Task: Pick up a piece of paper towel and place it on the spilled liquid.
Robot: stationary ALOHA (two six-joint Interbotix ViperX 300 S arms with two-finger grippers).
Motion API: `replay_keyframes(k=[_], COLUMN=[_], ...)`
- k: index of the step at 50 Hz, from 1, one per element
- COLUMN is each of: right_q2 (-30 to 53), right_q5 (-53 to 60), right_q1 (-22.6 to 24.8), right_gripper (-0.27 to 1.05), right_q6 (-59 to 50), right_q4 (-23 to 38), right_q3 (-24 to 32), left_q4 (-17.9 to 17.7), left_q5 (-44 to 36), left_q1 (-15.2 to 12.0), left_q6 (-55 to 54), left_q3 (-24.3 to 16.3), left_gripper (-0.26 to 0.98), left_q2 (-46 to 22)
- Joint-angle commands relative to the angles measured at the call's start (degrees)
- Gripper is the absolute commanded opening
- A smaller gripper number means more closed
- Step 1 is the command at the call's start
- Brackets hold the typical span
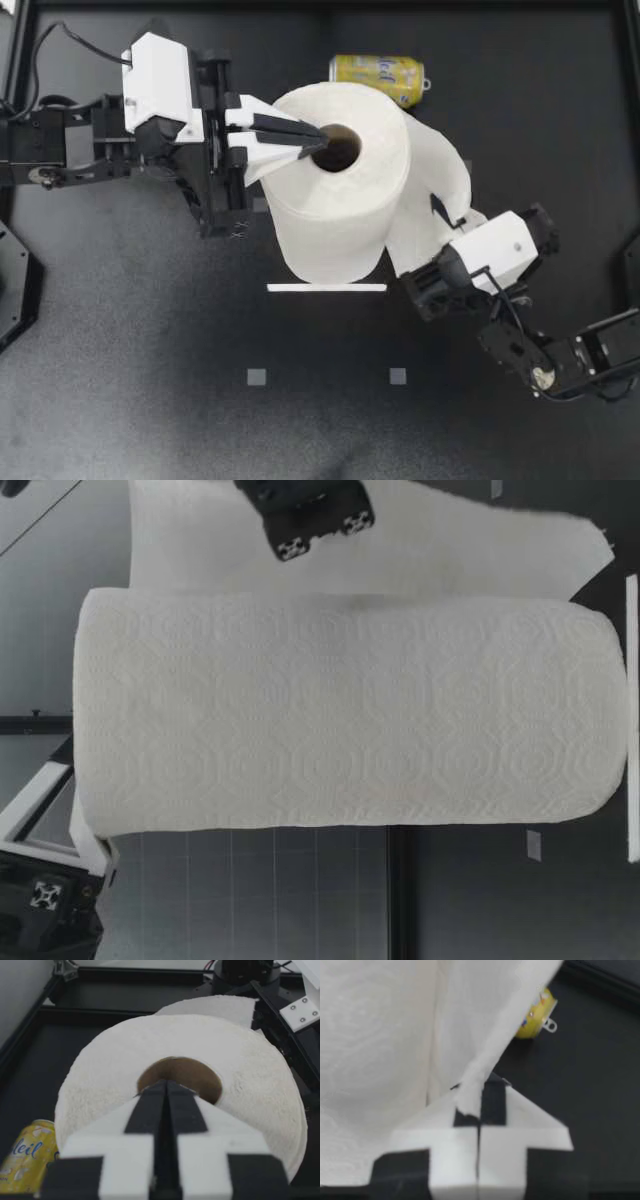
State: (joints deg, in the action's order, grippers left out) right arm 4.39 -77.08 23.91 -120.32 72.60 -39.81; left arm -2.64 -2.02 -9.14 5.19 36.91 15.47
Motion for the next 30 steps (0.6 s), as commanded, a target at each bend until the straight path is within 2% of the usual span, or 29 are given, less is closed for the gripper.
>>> replay_keyframes(k=[1, 19, 30], right_q2=[-2.1, -3.7, -2.5], right_q5=[-0.4, -3.3, -3.4], right_q1=[2.0, 7.4, 11.8], right_gripper=[-0.13, -0.13, -0.13], right_q6=[-0.1, -0.5, -6.6], right_q4=[-1.3, -10.9, -17.2], right_q3=[-0.1, -3.1, -4.7], left_q4=[-0.4, -1.8, -3.0], left_q5=[0.6, 0.6, 0.6], left_q1=[-0.3, -1.1, -1.2], left_q6=[-0.3, -0.4, -0.4], left_q3=[1.4, 3.5, 4.0], left_gripper=[0.06, 0.06, 0.06], left_q2=[-1.2, -1.3, -3.0])
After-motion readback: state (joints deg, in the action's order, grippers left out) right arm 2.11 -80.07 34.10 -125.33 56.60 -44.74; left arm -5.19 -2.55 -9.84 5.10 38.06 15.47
